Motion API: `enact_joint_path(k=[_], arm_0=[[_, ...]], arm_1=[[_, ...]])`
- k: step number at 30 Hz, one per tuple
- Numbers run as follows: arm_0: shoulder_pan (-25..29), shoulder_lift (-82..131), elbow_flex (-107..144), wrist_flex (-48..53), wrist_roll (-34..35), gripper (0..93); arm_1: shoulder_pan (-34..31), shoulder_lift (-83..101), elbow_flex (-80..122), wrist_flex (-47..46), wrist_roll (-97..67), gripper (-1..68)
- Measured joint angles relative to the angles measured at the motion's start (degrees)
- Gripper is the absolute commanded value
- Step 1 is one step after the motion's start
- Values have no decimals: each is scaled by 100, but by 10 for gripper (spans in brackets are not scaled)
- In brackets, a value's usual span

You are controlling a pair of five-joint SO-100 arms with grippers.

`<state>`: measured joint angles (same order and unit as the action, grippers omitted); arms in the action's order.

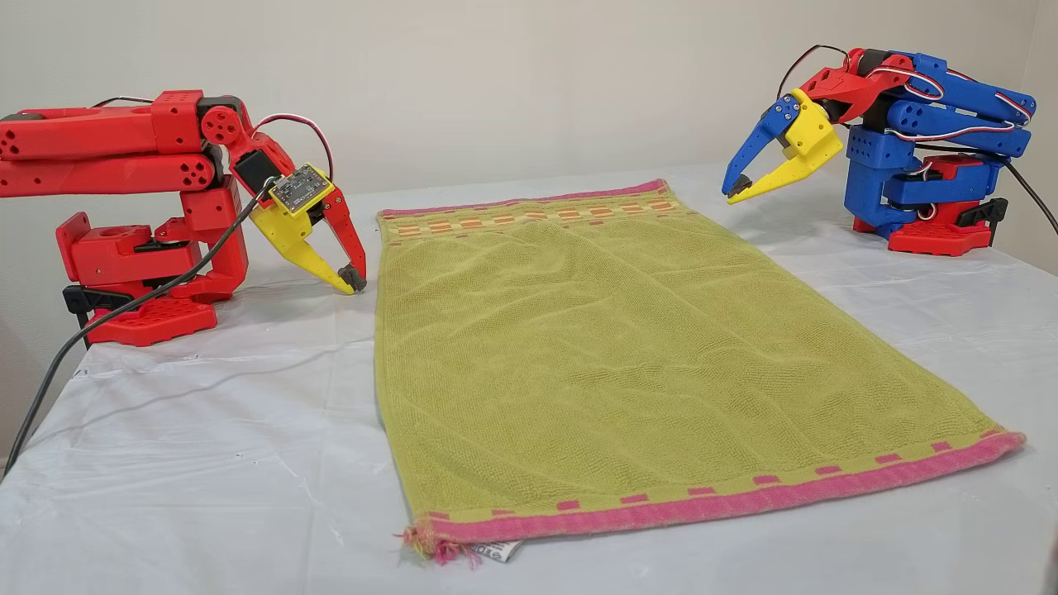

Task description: Fold the towel.

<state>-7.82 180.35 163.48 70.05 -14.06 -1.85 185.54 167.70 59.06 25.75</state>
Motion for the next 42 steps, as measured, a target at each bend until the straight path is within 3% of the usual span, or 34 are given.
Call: enact_joint_path(k=[42], arm_0=[[-185, 0, -35, 0, -35, 0]], arm_1=[[0, 0, -18, 18, 0, 0]])
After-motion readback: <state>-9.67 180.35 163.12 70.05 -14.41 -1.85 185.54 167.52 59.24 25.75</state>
